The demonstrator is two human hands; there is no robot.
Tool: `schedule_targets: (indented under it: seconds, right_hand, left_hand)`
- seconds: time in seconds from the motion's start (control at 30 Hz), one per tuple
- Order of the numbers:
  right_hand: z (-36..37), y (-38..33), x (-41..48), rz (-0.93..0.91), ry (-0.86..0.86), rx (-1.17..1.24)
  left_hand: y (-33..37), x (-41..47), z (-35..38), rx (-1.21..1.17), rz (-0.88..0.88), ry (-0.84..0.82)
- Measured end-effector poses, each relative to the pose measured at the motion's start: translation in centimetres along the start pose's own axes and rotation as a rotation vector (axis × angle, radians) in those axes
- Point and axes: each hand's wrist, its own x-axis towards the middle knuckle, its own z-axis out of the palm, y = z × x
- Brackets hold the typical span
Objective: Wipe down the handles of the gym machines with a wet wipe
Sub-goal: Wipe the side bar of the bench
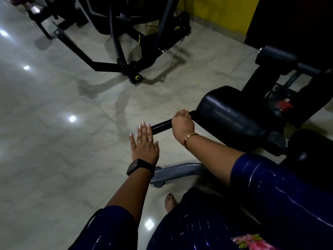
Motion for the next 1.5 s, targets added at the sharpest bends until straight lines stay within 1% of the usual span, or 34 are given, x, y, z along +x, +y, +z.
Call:
schedule_targets:
  seconds: [0.1, 0.17, 0.3, 0.37, 0.43, 0.5, 0.6, 0.67, 0.77, 0.8, 0.87, 0.93, 1.0, 1.07, 1.1, 1.17, 1.23, 1.3, 1.33, 1.37, 1.4, 1.43, 1.5]
  right_hand:
    - [-0.4, -0.1, -0.4, -0.014, -0.058, -0.09]
    - [-0.4, 0.4, -0.5, -0.068, -0.04, -0.196]
    - [-0.9, 1.1, -0.4, -0.188, 0.002, -0.217]
    - [-0.8, 1.3, -0.5, -0.251, -0.007, -0.294]
    - [-0.6, 1.9, -0.3, -0.264, 0.008, -0.369]
    - [-0.8, 2.8, 0.0, -0.257, 0.021, -0.453]
    - [-0.8, 3.8, 0.3, -0.211, 0.037, -0.508]
    - [-0.5, 3.3, 0.5, -0.182, 0.072, -0.455]
    - [-0.1, 1.0, 0.0, -0.155, 0.1, -0.263]
    - [0.2, 0.2, -0.5, -0.168, 0.135, -0.229]
    - [1.3, -1.3, -1.6, -0.249, 0.235, -0.202]
    - [2.3, -1.8, -2.1, -0.359, 0.305, -0.159]
    - [3.0, -0.3, -1.7, -0.434, 0.365, -0.163]
    - [2.9, 2.1, -0.6, -0.435, 0.456, -0.238]
    - [2.7, 3.3, -0.2, -0.404, 0.454, -0.303]
    - [2.6, 4.6, 0.2, -0.361, 0.386, -0.395]
    - [2.2, 3.6, -0.1, -0.309, 0.35, -0.297]
    - [2.3, 1.3, -0.3, -0.282, 0.372, -0.123]
    - [2.3, 0.1, -0.6, -0.3, 0.395, -0.025]
    - [2.2, -1.1, -1.0, -0.341, 0.417, 0.073]
    - [2.0, -2.1, -1.5, -0.391, 0.435, 0.17]
    - [2.0, -2.9, -2.2, -0.448, 0.457, 0.252]
    - [2.4, -3.9, -3.6, -0.562, 0.465, 0.346]
  left_hand:
    - [0.4, -0.1, -0.1, 0.012, -0.027, -0.004]
    - [0.5, 0.0, 0.0, 0.021, -0.023, 0.011]
    - [0.2, 0.0, 0.2, 0.009, 0.0, 0.023]
    - [0.1, -0.1, 0.3, -0.023, 0.009, 0.039]
    - [0.0, 0.0, 0.4, -0.043, 0.014, 0.054]
    - [-0.1, 0.1, 0.3, -0.02, 0.016, 0.033]
    - [-0.2, 0.2, 0.1, -0.005, 0.02, 0.009]
    - [-0.2, 0.1, 0.2, -0.009, 0.021, 0.02]
    - [-0.1, 0.0, 0.2, -0.006, 0.019, 0.014]
    - [-0.1, 0.1, 0.2, -0.009, 0.023, 0.01]
    - [-0.1, 0.3, 0.5, -0.032, 0.032, -0.005]
    - [-0.4, 0.4, 0.9, -0.056, 0.061, 0.041]
    - [-0.7, 0.4, 1.2, -0.051, 0.084, 0.101]
    - [-1.0, 0.5, 1.1, -0.036, 0.108, 0.086]
    - [-1.1, 0.5, 1.3, -0.042, 0.117, 0.07]
    - [-1.1, 0.4, 1.3, -0.051, 0.113, 0.084]
    - [-1.0, 0.6, 1.5, -0.081, 0.084, 0.113]
    - [-0.9, 0.6, 2.0, -0.16, 0.081, 0.108]
    - [-0.8, 0.7, 2.2, -0.237, 0.094, 0.117]
    - [-0.7, 0.7, 1.9, -0.389, 0.096, 0.13]
    - [-0.6, 0.8, 1.5, -0.615, 0.05, 0.139]
    - [-0.3, 0.8, 0.8, -0.884, -0.058, 0.137]
    - [0.2, 1.5, -0.6, -1.427, -0.393, 0.097]
